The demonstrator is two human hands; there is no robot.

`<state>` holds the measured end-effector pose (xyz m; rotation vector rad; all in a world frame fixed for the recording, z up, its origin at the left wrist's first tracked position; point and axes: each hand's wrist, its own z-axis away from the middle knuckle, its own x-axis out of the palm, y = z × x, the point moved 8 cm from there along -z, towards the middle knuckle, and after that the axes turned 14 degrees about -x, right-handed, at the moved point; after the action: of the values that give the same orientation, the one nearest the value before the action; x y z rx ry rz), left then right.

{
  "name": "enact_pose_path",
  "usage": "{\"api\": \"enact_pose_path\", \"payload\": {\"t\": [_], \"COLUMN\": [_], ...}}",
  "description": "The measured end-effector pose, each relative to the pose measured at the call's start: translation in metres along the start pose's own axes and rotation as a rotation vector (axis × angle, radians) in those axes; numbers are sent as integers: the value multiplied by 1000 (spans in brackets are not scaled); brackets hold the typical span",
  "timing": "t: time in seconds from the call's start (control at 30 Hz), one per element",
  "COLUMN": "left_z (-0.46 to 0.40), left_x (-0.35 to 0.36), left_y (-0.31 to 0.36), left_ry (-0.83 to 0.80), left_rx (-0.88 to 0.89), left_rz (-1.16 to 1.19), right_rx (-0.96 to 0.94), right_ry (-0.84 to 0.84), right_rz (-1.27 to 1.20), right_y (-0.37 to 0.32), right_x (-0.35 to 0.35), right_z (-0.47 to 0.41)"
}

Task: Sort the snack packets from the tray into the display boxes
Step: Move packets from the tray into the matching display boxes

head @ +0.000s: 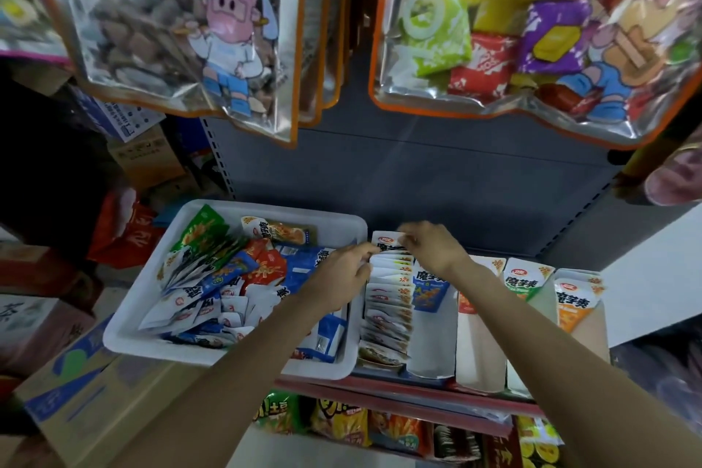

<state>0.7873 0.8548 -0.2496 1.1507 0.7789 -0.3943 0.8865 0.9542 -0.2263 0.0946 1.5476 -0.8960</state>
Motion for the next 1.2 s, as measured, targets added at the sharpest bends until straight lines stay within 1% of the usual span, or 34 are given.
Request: {"api": "enact_pose_path", "payload": {"t": [0.07, 0.1, 0.17, 0.23, 0.33, 0.4, 0.47, 0.57, 0.6, 0.7, 0.77, 0.87, 0.97, 1.0, 1.07, 1.13, 1.2], "left_z": [0, 0, -1, -1, 0, 0, -1, 0, 0, -1, -4, -21, -49, -58, -82, -84, -70], "left_x": [-1, -2, -2, -2, -3, -5, -10, -26, -34, -64, -84, -104, -106, -103, -90, -90, -101], "left_y": [0, 0, -1, -2, -1, -2, -8, -29, -41, -83, -111, -156, -191, -204, -234, -233, -213], "left_ry": [11, 15, 21, 25, 36, 38, 50, 96, 121, 207, 239, 241, 166, 138, 116, 111, 137], "left_rx": [8, 10, 16, 14, 18, 13, -11, -92, -134, -285, -382, -518, -552, -560, -572, -565, -540], "left_rz": [6, 7, 13, 16, 33, 45, 61, 92, 104, 151, 178, 167, 184, 183, 193, 217, 222], "right_rx": [-12, -32, -69, -75, -25, 1, -17, -97, -128, -202, -216, -169, -104, -79, -38, 4, 39], "right_ry": [91, 146, 191, 137, -61, -75, -9, 127, 145, 122, 77, -55, -152, -163, -134, -102, -102], "right_rz": [-41, -33, 19, 109, 258, 217, 153, 164, 164, 93, 54, 17, 3, 15, 74, 143, 233], "right_y": [1, 0, -2, -3, -2, -3, -11, -40, -52, -87, -105, -117, -116, -114, -109, -105, -105], "right_x": [-3, -6, -9, -4, 11, 15, 14, 8, 10, 28, 46, 86, 125, 133, 140, 144, 147], "right_z": [2, 3, 5, 6, 4, 2, -1, -6, -10, -30, -50, -84, -112, -119, -130, -135, -135]}}
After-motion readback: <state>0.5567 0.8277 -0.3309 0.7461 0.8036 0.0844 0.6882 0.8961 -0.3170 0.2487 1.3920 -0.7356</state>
